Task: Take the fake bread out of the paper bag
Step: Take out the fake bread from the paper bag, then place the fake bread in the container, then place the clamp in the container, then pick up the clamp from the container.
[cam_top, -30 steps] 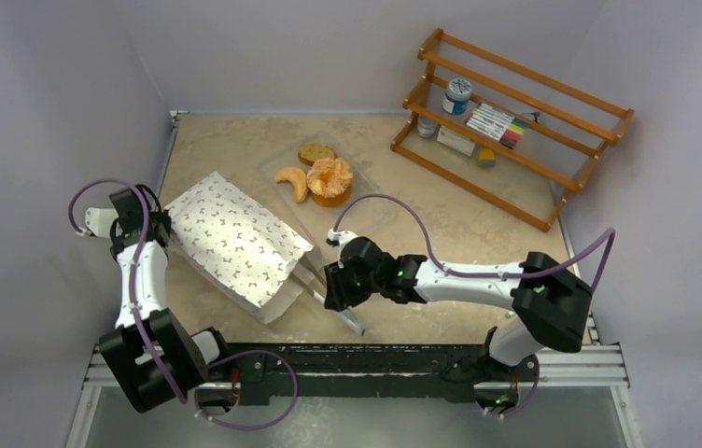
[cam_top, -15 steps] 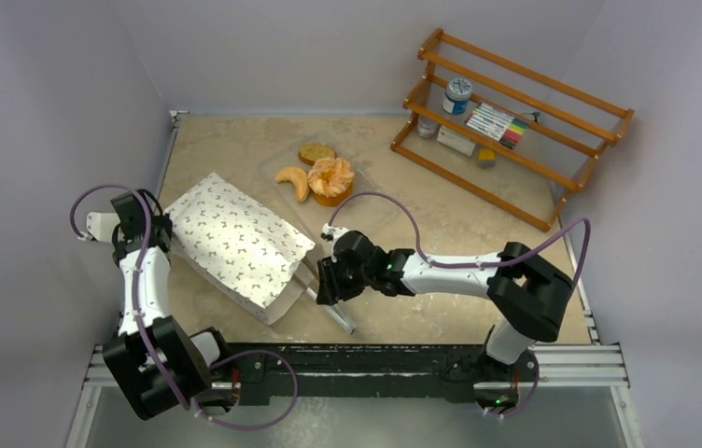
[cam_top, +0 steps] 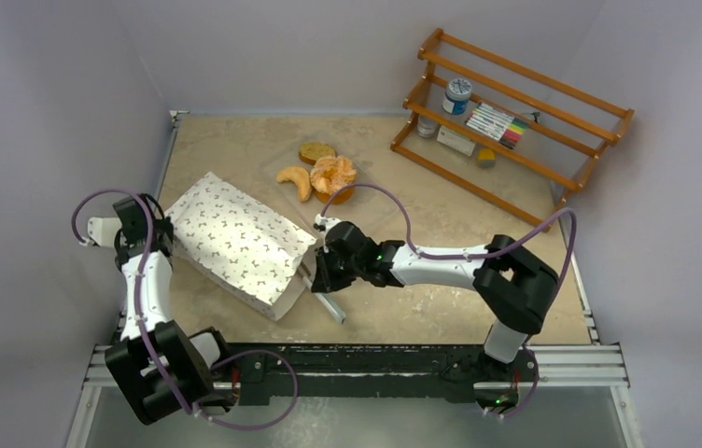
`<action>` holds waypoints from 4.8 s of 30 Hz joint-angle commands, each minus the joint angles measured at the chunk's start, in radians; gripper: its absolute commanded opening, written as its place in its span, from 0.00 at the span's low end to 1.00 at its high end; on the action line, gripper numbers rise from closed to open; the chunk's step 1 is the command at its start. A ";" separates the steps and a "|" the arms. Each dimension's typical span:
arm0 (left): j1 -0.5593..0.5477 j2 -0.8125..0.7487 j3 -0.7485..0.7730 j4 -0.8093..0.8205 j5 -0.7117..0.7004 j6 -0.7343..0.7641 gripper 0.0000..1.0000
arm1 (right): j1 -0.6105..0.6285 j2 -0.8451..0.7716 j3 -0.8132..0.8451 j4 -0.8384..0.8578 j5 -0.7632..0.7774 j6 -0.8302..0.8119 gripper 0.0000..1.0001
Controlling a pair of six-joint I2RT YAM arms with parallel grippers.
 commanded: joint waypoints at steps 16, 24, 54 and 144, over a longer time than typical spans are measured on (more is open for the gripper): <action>0.002 0.021 0.036 0.142 -0.059 -0.205 0.00 | 0.029 -0.234 -0.023 -0.183 0.024 -0.127 0.00; 0.004 0.099 0.095 0.184 -0.080 -0.232 0.00 | 0.071 -0.410 -0.180 -0.269 -0.019 -0.105 0.00; 0.029 0.073 0.091 0.161 -0.137 -0.152 0.00 | 0.036 -0.462 0.027 -0.558 0.424 0.063 0.00; 0.030 0.167 0.252 0.104 -0.035 -0.033 0.00 | 0.316 -0.204 -0.087 -0.286 0.269 -0.030 0.00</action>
